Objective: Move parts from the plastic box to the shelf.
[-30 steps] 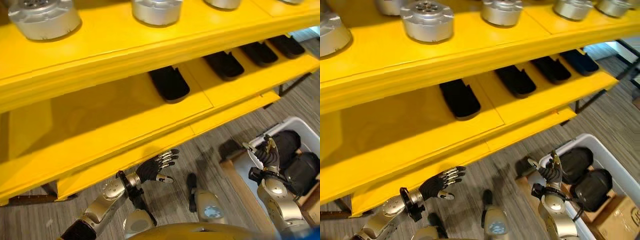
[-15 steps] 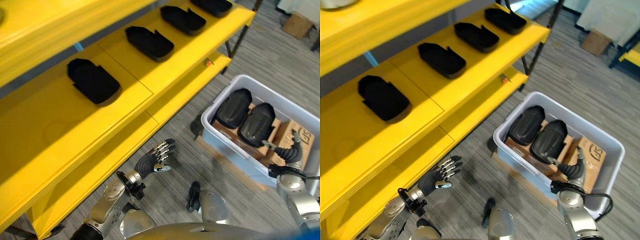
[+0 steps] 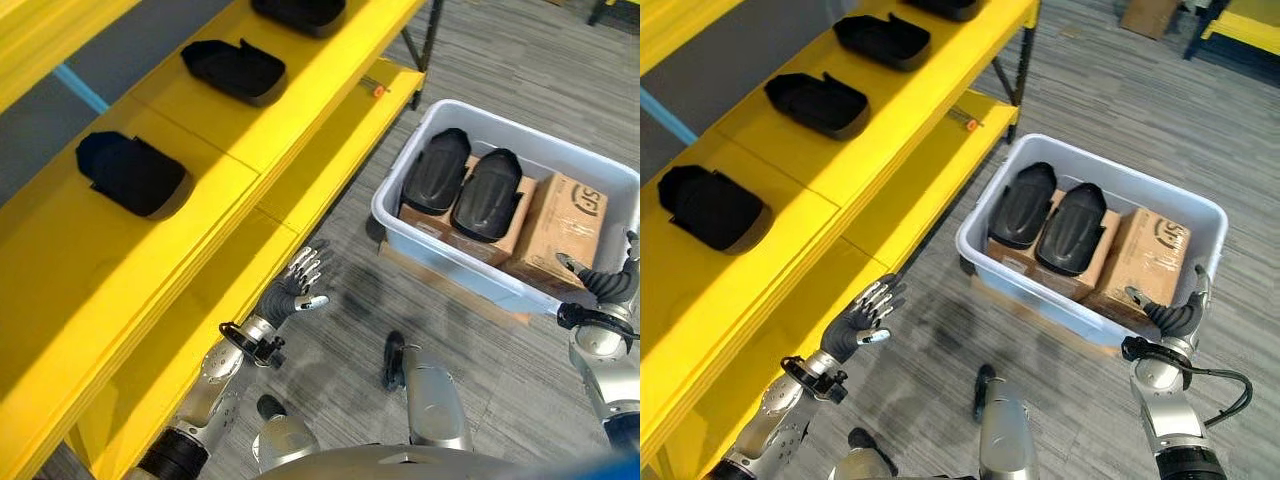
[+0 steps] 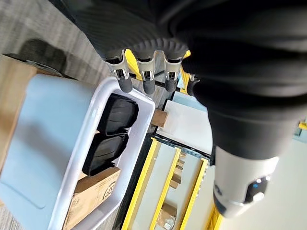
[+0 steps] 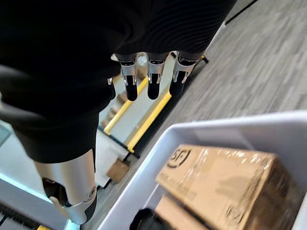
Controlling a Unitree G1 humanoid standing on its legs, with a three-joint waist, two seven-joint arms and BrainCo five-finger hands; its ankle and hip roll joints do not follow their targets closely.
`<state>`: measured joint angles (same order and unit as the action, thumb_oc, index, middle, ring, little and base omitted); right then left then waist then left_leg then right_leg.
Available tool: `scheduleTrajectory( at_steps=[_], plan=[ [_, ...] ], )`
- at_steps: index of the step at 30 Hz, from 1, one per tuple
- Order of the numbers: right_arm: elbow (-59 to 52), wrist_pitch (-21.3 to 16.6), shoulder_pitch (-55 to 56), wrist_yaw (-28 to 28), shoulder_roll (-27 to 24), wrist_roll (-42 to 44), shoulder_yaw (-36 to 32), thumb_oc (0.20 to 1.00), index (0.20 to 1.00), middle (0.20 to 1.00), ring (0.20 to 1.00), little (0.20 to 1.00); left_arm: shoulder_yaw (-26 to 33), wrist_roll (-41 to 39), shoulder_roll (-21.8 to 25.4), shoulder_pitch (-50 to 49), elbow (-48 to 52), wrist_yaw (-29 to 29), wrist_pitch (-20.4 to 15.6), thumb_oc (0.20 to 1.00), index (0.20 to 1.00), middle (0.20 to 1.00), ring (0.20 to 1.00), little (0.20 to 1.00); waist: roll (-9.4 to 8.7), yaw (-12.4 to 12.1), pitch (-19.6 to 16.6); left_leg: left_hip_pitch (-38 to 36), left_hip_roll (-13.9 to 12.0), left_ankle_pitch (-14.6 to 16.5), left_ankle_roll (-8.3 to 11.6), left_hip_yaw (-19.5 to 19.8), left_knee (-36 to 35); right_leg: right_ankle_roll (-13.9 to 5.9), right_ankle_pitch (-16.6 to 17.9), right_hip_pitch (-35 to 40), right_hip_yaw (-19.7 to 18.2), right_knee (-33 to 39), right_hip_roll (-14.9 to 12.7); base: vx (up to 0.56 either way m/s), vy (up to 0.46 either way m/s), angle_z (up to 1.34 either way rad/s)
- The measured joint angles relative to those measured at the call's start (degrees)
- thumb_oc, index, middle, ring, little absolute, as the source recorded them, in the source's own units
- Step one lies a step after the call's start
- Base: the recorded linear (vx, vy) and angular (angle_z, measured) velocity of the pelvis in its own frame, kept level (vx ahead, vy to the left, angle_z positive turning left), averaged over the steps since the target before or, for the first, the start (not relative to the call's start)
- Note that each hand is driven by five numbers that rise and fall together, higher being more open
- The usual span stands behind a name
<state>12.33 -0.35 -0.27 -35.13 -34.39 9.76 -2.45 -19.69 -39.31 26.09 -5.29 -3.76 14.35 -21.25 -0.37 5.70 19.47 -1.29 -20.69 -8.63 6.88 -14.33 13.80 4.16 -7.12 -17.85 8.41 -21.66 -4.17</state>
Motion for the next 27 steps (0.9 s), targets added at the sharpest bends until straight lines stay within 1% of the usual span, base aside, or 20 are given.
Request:
scheduleTrajectory(
  at_steps=[1,2,3,4,6,8,9,11,12,13,14,15,16,17,18,19,21,23,25,27],
  plan=[
    [-0.1,-0.09,-0.72,0.99,-0.05,-0.02,0.28,1.0,1.0,1.0,1.0,1.0,0.86,0.02,-1.07,-0.5,0.39,-0.78,-0.37,1.0,1.0,1.0,1.0,1.0,-0.14,-0.38,-0.09,1.4,2.63,4.54,-0.44,2.33,1.89,0.09,1.63,1.26,-1.68,3.46,0.21,0.11,-0.104,-1.2],
    [-0.28,-0.06,-0.75,1.61,-0.01,-0.03,0.49,1.0,1.0,1.0,1.0,1.0,1.43,0.04,-1.78,-0.5,0.56,-0.93,-0.44,1.0,1.0,1.0,1.0,1.0,0.02,-0.62,-0.18,3.35,5.67,7.29,-0.66,3.66,4.14,0.59,3.14,3.06,-2.06,7.14,0.22,0.17,-0.04,-1.02],
    [-1.9,0.1,2.45,2.63,0.34,-0.01,0.62,1.0,1.0,1.0,1.0,1.0,2.9,0.03,-2.65,0.0,1.01,-0.69,-0.43,1.0,1.0,1.0,1.0,1.0,0.43,-0.41,-0.6,7.09,10.6,9.87,-1.73,2.88,6.36,0.48,6.25,6.65,-0.5,11.91,0.15,0.15,0.002,-0.67],
    [-2.8,0.11,3.97,2.89,0.61,-0.02,0.64,1.0,1.0,1.0,1.0,1.0,3.33,0.04,-2.64,-0.08,1.15,-0.49,-0.4,1.0,1.0,1.0,1.0,1.0,0.33,-0.17,-1.02,8.54,11.66,9.75,-2.04,1.37,5.76,0.41,6.23,7.07,0.95,12.09,0.19,0.17,0.058,-0.37],
    [-4.18,0.43,6.75,3.27,1.26,0.01,0.66,1.0,1.0,1.0,1.0,1.0,3.89,0.03,-2.55,-0.04,1.13,-0.17,-0.21,1.0,1.0,1.0,1.0,1.0,0.89,0.73,-2.09,9.84,12.62,9.75,-3.56,-1.19,3.98,0.12,5.79,7.74,1.88,11.95,0.5,0.17,0.091,0.07],
    [-5.93,1.4,9.75,3.46,3.1,0.15,0.82,1.0,1.0,1.0,1.0,1.0,3.92,0.07,-2.38,-0.5,1.15,1.57,-0.05,1.0,1.0,1.0,1.0,1.0,0.39,1.21,-3.6,9.71,14.26,9.92,-4.25,-1.43,-3.08,-0.45,5.11,7.41,1.39,11.88,0.54,0.24,0.114,0.05],
    [-6.42,1.73,9.59,3.52,4.71,0.2,0.95,1.0,1.0,1.0,1.0,1.0,3.85,0.51,-2.39,-0.55,1.16,2.01,0.63,1.0,1.0,1.0,1.0,1.0,0.34,1.07,-3.54,8.53,15.23,9.66,-4.41,-0.11,-8.8,-0.97,5.07,7.09,0.05,11.45,0.74,0.3,0.145,-0.24],
    [-6.39,1.9,9.23,3.72,5.98,0.72,1.66,1.0,1.0,1.0,1.0,1.0,3.78,2.48,-2.44,-1.48,0.98,1.95,0.95,1.0,1.0,1.0,1.0,1.0,0.38,0.24,-3.56,8.0,16.11,8.2,-4.57,0.64,-8.4,-1.99,5.06,7.09,-2.14,11.33,0.71,0.29,0.197,-0.45],
    [-6.26,2.05,8.29,4.34,6.09,0.82,3.25,1.0,1.0,1.0,1.0,1.0,3.82,4.04,-2.22,-1.95,0.65,1.37,0.95,1.0,1.0,1.0,1.0,1.0,0.19,-0.36,-3.47,7.98,16.48,9.26,-6.19,0.95,-5.06,-2.61,5.62,7.4,-5.13,12.6,1.18,0.23,0.211,-0.7],
    [-6.21,2.13,7.56,5.26,6.07,0.86,4.85,1.0,1.0,1.0,1.0,1.0,3.9,4.53,-2.07,-2.44,0.22,1.05,0.98,1.0,1.0,1.0,1.0,1.0,0.09,-1.26,-3.43,8.32,16.95,10.93,-6.64,2.6,-1.65,-2.52,6.29,8.33,-7.17,13.97,1.23,0.27,0.271,-1.55],
    [-5.99,2.14,5.32,7.13,6.82,1.5,7.35,1.0,1.0,1.0,1.0,1.0,3.99,5.09,-1.17,-3.21,0.0,0.75,1.63,1.0,1.0,1.0,1.0,1.0,-1.34,-3.63,-3.26,9.75,18.68,13.45,-7.63,6.79,2.92,-2.85,7.8,10.71,-9.27,16.91,-1.8,0.19,0.189,-1.43],
    [-6.79,2.1,5.33,7.46,6.11,1.96,6.97,1.0,1.0,1.0,1.0,1.0,3.97,5.09,-1.24,-3.41,0.23,0.94,1.73,1.0,1.0,1.0,1.0,1.0,0.76,-3.11,-4.49,9.47,17.93,13.72,-7.73,6.63,-2.35,-5.05,7.67,10.91,-7.49,17.97,-1.98,0.18,0.185,-1.15],
    [-6.24,2.11,5.17,7.69,6.45,2.29,6.14,1.0,1.0,1.0,1.0,1.0,4.22,5.08,-1.11,-3.07,-0.4,1.75,1.88,1.0,1.0,1.0,1.0,1.0,1.63,-2.49,-4.7,8.6,17.19,11.95,-7.42,5.1,-4.16,-7.21,8.85,11.82,-6.58,18.54,-2.7,0.16,0.2,-0.26],
    [-6.3,2.4,5.6,8.08,6.64,3.09,6.44,1.0,1.0,1.0,1.0,1.0,5.08,5.07,-1.6,-3.08,-0.88,1.83,1.92,1.0,1.0,1.0,1.0,1.0,1.8,-2.72,-4.71,6.96,17.76,11.77,-7.62,3.7,-6.66,-7.69,7.22,11.34,-5.4,14.88,-3.17,0.21,0.253,-0.38],
    [-6.74,2.41,5.54,8.17,7.65,4.13,6.62,1.0,1.0,1.0,1.0,1.0,4.76,5.09,-0.27,-3.19,-0.27,2.0,1.93,1.0,1.0,1.0,1.0,1.0,-0.07,-3.26,-5.62,4.3,19.29,10.78,-8.06,2.15,-10.86,-7.26,4.91,11.72,-2.25,11.09,-3.27,0.2,0.231,-0.5],
    [-6.92,2.37,4.82,8.42,8.29,4.65,6.84,1.0,1.0,1.0,1.0,1.0,4.62,5.12,0.11,-3.32,-0.44,1.99,1.94,1.0,1.0,1.0,1.0,1.0,-0.81,-3.61,-6.07,3.55,20.06,9.94,-8.87,1.81,-12.22,-7.47,4.23,12.7,-1.45,13.04,-3.59,0.12,0.132,-0.39],
    [-6.95,2.34,3.68,8.78,9.88,4.82,7.62,1.0,1.0,1.0,1.0,1.0,4.07,5.3,0.13,-3.36,-0.81,1.85,1.99,1.0,1.0,1.0,1.0,1.0,-1.43,-3.34,-6.26,2.12,20.71,8.45,-9.38,1.67,-13.85,-8.32,5.21,14.3,-1.29,15.1,-3.9,0.07,0.096,-0.05],
    [-6.9,2.37,1.77,9.86,11.1,4.67,11.35,1.0,1.0,1.0,1.0,1.0,3.89,7.4,0.14,-3.27,-0.93,1.53,1.95,1.0,1.0,1.0,1.0,1.0,-2.48,-4.11,-6.7,1.13,20.96,8.38,-9.64,0.27,-14.73,-8.48,5.43,14.39,-0.95,15.41,-3.96,0.08,0.165,-0.25],
    [-6.81,2.65,-2.38,9.95,11.77,4.67,15.58,1.0,1.0,1.0,1.0,1.0,3.75,9.59,0.13,-2.69,-1.06,1.52,1.97,1.0,1.0,1.0,1.0,1.0,-2.39,-5.5,-6.51,-0.34,20.82,8.93,-10.19,-1.71,-14.68,-8.62,5.89,13.34,1.05,12.21,-3.8,0.05,0.148,-0.5],
    [-6.24,2.74,-5.1,9.85,11.83,4.63,16.08,1.0,1.0,1.0,1.0,1.0,3.56,9.64,0.22,-2.11,-1.05,1.58,2.0,1.0,1.0,1.0,1.0,1.0,-1.6,-6.32,-6.17,-1.86,19.35,9.63,-10.04,-3.83,-14.7,-9.84,5.87,9.62,3.8,3.66,-3.86,0.08,0.004,-0.4]
  ],
)
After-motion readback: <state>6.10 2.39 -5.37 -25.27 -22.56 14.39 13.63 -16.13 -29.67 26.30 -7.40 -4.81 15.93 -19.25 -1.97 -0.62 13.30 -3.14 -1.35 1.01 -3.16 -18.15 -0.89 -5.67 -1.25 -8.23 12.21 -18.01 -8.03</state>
